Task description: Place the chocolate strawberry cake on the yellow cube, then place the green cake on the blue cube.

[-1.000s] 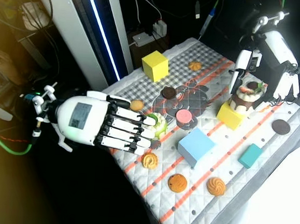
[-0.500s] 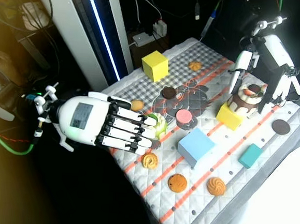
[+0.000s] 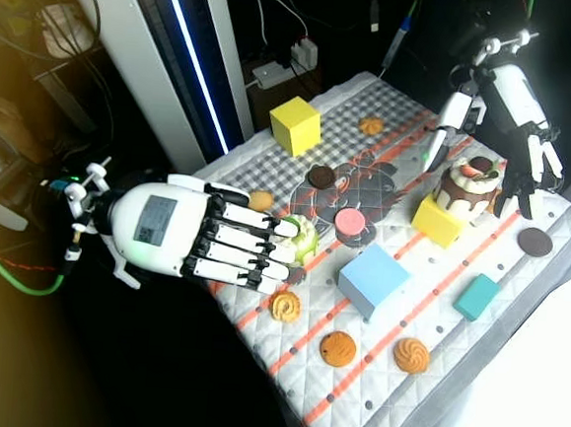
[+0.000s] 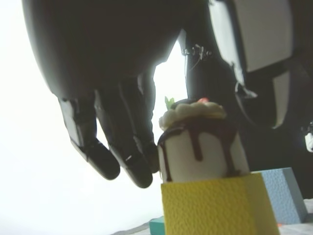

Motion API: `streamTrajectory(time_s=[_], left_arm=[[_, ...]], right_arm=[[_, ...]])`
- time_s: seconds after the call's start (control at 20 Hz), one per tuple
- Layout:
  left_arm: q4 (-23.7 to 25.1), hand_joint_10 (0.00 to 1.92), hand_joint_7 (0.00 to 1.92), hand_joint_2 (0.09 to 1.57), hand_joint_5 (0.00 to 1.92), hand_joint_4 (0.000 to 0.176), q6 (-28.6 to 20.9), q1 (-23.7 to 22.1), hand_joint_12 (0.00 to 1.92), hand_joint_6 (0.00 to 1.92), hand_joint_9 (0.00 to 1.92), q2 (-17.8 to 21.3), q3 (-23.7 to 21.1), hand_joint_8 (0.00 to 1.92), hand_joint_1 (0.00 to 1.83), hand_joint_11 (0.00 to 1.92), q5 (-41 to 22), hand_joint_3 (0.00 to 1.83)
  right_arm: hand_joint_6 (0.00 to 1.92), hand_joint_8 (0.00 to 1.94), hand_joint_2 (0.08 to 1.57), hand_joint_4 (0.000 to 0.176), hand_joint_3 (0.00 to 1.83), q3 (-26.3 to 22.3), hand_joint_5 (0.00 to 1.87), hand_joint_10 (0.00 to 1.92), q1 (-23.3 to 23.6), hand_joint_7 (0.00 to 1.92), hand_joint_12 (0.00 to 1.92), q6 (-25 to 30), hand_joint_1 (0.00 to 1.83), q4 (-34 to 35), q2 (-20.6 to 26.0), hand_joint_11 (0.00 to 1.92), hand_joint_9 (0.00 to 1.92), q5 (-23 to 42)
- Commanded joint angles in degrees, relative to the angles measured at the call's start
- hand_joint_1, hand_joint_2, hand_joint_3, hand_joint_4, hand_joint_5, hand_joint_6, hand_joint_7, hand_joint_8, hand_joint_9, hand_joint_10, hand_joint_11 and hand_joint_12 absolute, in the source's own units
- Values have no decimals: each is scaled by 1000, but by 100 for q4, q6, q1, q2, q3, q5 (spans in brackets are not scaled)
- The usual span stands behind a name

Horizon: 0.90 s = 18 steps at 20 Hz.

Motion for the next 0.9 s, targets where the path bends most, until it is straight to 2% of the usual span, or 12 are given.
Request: streamTrajectory(time_s=[0.0, 0.1, 0.2, 0.3, 0.45, 0.5, 0.55, 0.6, 0.65, 0.7, 0.8, 0.85], left_arm=[[95, 291, 531, 824, 148, 144, -47, -49, 1426, 2, 532, 68, -12, 2, 788, 2, -677, 0], [123, 89, 362, 813, 66, 173, -47, -48, 1148, 7, 385, 103, -45, 0, 731, 0, -724, 0], [124, 6, 114, 797, 3, 176, -48, -48, 748, 1, 155, 172, -104, 3, 649, 0, -835, 0], [195, 0, 4, 811, 0, 176, -47, -7, 89, 0, 5, 346, -302, 0, 592, 0, -1071, 3], [589, 0, 0, 838, 0, 176, -46, 257, 0, 0, 0, 805, -955, 0, 480, 0, -1607, 12], [663, 0, 0, 837, 0, 176, -46, 381, 0, 0, 0, 932, -1145, 0, 469, 0, -1841, 10], [724, 0, 0, 840, 0, 176, -47, 557, 0, 0, 0, 1080, -1368, 0, 463, 0, -2135, 11], [1099, 0, 0, 813, 0, 176, -944, 1583, 0, 0, 0, 1726, -2171, 0, 448, 0, -3244, 0], [1104, 0, 0, 813, 0, 176, -1017, 1758, 0, 0, 0, 1815, -2280, 0, 448, 0, -3414, 0], [1109, 0, 0, 848, 0, 142, -1031, 1975, 0, 0, 0, 1928, -2433, 0, 547, 0, -3618, 11], [1155, 0, 0, 826, 0, 164, -1030, 2275, 0, 0, 0, 2115, -2686, 0, 608, 0, -3950, 0], [1188, 0, 0, 814, 0, 155, -1030, 2403, 0, 0, 0, 2188, -2801, 0, 589, 0, -4076, 0]], right_arm=[[3, 3, 1244, 98, 0, -3, 513, 1, 82, 405, 950, 15, 397, 111, 9, 28, 386, 687], [2, 1, 1245, 91, 0, -2, 513, 3, 82, 403, 956, 15, 416, 113, 13, 31, 393, 687], [0, 0, 1249, 103, 2, -1, 494, 8, 85, 402, 960, 15, 402, 121, 18, 44, 412, 687], [2, 0, 1236, 86, 0, 2, 495, 0, 131, 383, 946, 15, 377, 124, 18, 33, 396, 687], [0, 0, 1129, 106, 0, 37, 400, 0, 214, 274, 949, 15, 547, 124, -24, 0, 316, 686], [0, 0, 1101, 105, 0, 54, 376, 0, 234, 239, 896, 15, 585, 128, -50, 0, 281, 671], [0, 1, 1069, 116, 0, 79, 335, 0, 282, 187, 743, 15, 614, 127, -86, 0, 219, 611], [2, 2, 985, 148, 0, 324, 262, 3, 658, 178, 700, 15, 828, -48, -351, 0, 196, -46], [2, 2, 985, 148, 0, 342, 262, 3, 682, 178, 700, 15, 828, -75, -370, 0, 196, -111], [0, 0, 984, 170, 0, 372, 242, 3, 736, 174, 759, 15, 788, -137, -413, 0, 203, -235], [0, 0, 946, 176, 0, 418, 244, 1, 818, 187, 874, 15, 848, -246, -482, 0, 221, -440], [0, 0, 932, 176, 0, 438, 239, 0, 844, 181, 832, 15, 909, -286, -517, 0, 213, -522]])
